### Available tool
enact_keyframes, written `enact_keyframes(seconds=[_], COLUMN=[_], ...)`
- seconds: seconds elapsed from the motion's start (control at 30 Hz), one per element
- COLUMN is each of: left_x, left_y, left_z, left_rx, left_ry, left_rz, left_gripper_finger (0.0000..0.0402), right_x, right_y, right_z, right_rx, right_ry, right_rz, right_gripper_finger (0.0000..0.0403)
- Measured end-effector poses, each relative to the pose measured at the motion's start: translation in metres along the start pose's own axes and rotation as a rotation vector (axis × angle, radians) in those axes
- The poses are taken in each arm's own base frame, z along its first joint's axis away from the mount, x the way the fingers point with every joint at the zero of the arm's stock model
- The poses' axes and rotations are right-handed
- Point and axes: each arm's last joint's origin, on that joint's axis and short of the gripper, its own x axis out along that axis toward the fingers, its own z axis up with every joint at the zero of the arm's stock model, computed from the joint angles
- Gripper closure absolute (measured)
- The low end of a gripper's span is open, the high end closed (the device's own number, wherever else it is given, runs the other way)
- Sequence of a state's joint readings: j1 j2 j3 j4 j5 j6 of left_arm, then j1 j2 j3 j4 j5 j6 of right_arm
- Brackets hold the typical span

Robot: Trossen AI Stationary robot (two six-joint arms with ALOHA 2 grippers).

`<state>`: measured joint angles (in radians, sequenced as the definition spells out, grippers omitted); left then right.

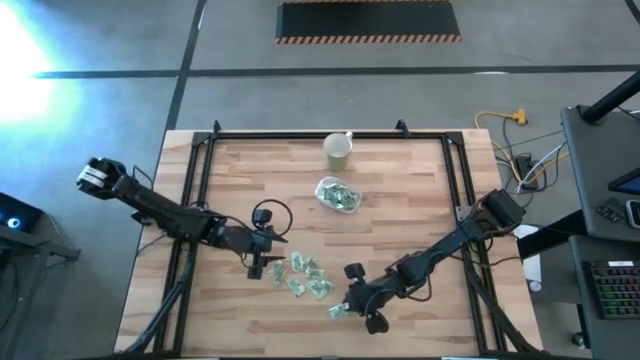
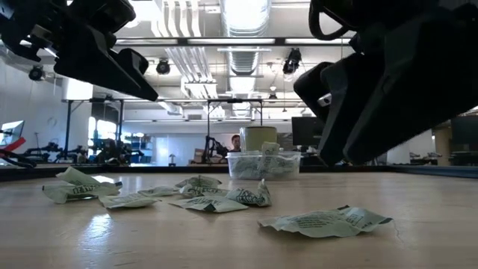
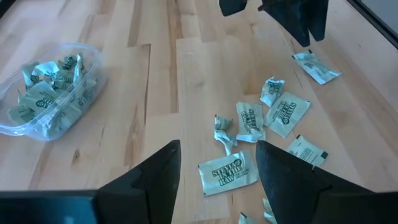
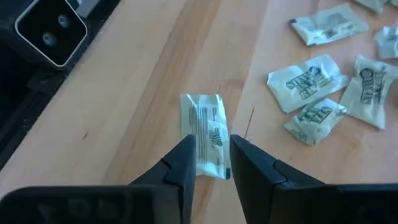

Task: Pick and place items into bin
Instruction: Put the green stevia packet into the transparent bin

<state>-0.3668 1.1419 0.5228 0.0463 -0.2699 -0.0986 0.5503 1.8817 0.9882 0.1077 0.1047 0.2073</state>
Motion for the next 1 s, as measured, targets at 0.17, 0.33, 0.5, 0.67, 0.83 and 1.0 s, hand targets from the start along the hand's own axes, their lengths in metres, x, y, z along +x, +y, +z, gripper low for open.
enact_keyframes(seconds=[0.17, 0.33, 0.5, 0.67, 0.83, 1.0], left_x=[0.0, 0.0, 0.0, 0.0, 0.0, 0.0], left_y=[0.0, 0.0, 0.0, 0.0, 0.0, 0.0], left_z=[0.0, 0.0, -0.001, -0.001, -0.001, 0.0], left_rx=[-0.001, -0.001, 0.0, 0.0, -0.002, -0.003], left_ry=[-0.004, -0.005, -0.001, -0.002, -0.009, -0.014], left_rz=[0.0, 0.0, 0.0, 0.0, -0.001, -0.002], left_gripper_finger=[0.021, 0.021, 0.021, 0.021, 0.021, 0.021], right_x=[0.004, 0.013, 0.02, 0.024, 0.027, 0.026], right_y=[0.001, 0.001, 0.001, 0.0, 0.0, 0.0], right_z=[-0.002, -0.007, -0.014, -0.018, -0.021, -0.021], right_rx=[0.019, 0.018, 0.02, 0.02, 0.041, 0.05], right_ry=[0.001, 0.006, 0.037, 0.054, 0.059, 0.058], right_rz=[0.002, 0.001, -0.006, -0.015, -0.05, -0.066], right_gripper_finger=[0.0276, 0.0242, 0.0222, 0.0219, 0.0235, 0.0274])
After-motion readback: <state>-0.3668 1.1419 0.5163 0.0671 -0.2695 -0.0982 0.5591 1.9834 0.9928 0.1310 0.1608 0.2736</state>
